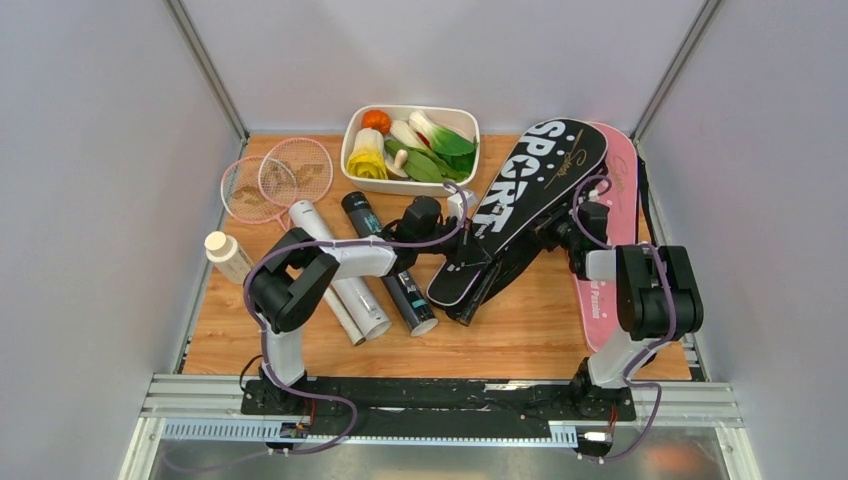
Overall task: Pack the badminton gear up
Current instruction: Place the shuttlecock in the racket bag.
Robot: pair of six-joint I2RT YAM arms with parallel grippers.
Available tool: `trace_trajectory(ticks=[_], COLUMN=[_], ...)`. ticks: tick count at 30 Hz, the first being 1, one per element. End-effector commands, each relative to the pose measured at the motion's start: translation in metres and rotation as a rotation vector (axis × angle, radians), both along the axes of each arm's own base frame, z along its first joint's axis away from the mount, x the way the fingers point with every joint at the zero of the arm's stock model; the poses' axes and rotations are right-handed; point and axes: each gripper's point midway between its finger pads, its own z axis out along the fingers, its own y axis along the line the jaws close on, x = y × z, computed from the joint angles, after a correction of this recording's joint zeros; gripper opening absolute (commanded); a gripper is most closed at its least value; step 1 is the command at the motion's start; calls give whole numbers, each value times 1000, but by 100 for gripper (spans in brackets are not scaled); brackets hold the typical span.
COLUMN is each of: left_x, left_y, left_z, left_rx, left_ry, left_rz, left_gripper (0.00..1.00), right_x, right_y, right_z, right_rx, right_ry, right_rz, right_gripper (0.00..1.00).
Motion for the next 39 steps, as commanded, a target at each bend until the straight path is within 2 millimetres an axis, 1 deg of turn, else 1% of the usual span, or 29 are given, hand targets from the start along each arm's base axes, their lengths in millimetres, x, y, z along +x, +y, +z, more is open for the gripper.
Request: trace_trajectory(ticks=[1, 5, 9, 13, 18, 20, 23, 27, 31, 32, 34, 35, 38, 39], left_x=[-11, -16, -20, -25, -31, -34, -37, -41, -41, -39, -36, -34, -30, -28], left_y=[-7, -7, -8, -9, -14, -16, -19, -22, -20, -20, -18, -18, -20, -22], left_z=[15, 16, 24, 32, 38, 36, 31, 24, 15, 12, 6, 4, -1, 0], left_rx=[-49, -55, -70, -88, -115, -116, -114, -130, -109, -98, -73, -61, -42, -44], left_ry=[-34, -21, -15, -9, 9, 17, 21, 43, 35, 31, 21, 13, 7, 0], left_rz=[-41, -49, -58, -74, -89, -96, -99, -97, -90, -82, -71, -70, -62, -62], left_gripper=[0, 0, 0, 0, 0, 0, 0, 0, 0, 0, 0, 0, 0, 2], right_x=[40, 53, 65, 71, 72, 71, 69, 65, 63, 62, 57, 54, 39, 33], right_y=[-8, -15, -18, -23, -26, -13, -4, 3, 11, 13, 17, 18, 9, 8], right_z=[51, 48, 41, 34, 29, 29, 26, 20, 16, 13, 6, 6, 0, 1], right_rx=[70, 62, 55, 44, 39, 37, 29, 44, 46, 41, -15, -60, -226, -248], right_ry=[-179, -182, -178, -183, -174, -173, -154, -135, -129, -107, -44, -5, 103, 109], right_rz=[-89, -137, -154, -191, -247, -243, -259, -292, -266, -246, -180, -149, -77, -40], right_gripper=[0, 0, 0, 0, 0, 0, 0, 0, 0, 4, 18, 27, 51, 55])
